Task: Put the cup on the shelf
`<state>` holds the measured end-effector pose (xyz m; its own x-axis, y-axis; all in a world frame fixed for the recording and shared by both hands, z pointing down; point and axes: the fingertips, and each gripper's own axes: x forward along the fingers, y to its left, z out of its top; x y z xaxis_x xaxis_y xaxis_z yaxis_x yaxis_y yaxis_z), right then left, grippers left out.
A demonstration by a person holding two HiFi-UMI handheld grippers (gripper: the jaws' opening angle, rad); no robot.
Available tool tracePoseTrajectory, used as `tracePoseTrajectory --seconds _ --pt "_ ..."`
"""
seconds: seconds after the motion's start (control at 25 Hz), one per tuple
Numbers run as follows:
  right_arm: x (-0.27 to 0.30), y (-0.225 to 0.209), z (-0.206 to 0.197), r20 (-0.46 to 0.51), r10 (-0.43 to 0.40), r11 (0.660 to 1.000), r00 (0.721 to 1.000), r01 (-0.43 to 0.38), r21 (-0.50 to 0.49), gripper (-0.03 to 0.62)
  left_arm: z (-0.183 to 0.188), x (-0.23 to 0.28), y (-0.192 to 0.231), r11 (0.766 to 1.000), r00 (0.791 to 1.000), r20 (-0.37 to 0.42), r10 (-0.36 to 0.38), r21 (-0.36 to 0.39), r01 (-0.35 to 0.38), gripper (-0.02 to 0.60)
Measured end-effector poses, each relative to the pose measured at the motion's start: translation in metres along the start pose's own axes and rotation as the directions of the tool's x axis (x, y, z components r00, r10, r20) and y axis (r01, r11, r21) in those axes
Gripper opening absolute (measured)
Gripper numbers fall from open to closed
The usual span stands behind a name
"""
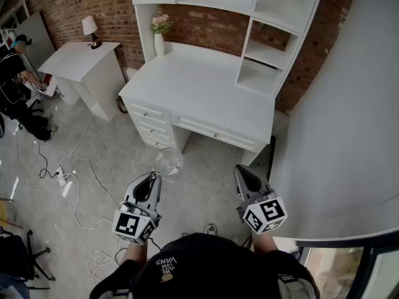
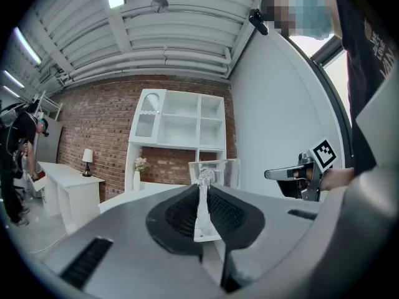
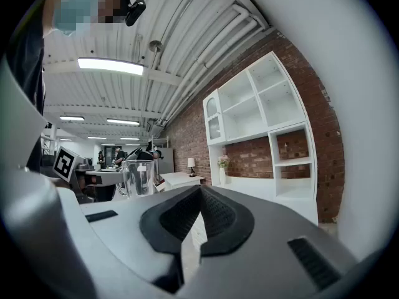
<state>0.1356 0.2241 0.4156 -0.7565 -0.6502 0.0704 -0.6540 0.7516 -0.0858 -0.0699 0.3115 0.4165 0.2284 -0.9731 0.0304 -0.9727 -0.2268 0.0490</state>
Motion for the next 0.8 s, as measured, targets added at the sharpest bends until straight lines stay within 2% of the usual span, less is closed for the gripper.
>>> tracePoseTrajectory --seconds 0.32,0.52,0.8 --pt "0.004 0.015 0.004 0.032 -0.004 1.0 0.999 0.003 0.028 0.0 0.005 -0.004 0.013 1.0 1.0 0.014 -0.019 -0.001 0.019 0.031" --pt "0.009 0.02 0.0 0.037 -0.045 0.999 0.998 0.043 0.031 0.0 0.003 -0.002 0.026 0.999 0.999 0.015 -0.052 0.009 0.052 0.03" --pt "0.027 -0.007 -0.008 0.021 -0.062 0.997 0.998 0.061 0.049 0.0 -0.007 0.03 0.03 0.998 0.998 0.009 -0.064 -0.01 0.064 0.029"
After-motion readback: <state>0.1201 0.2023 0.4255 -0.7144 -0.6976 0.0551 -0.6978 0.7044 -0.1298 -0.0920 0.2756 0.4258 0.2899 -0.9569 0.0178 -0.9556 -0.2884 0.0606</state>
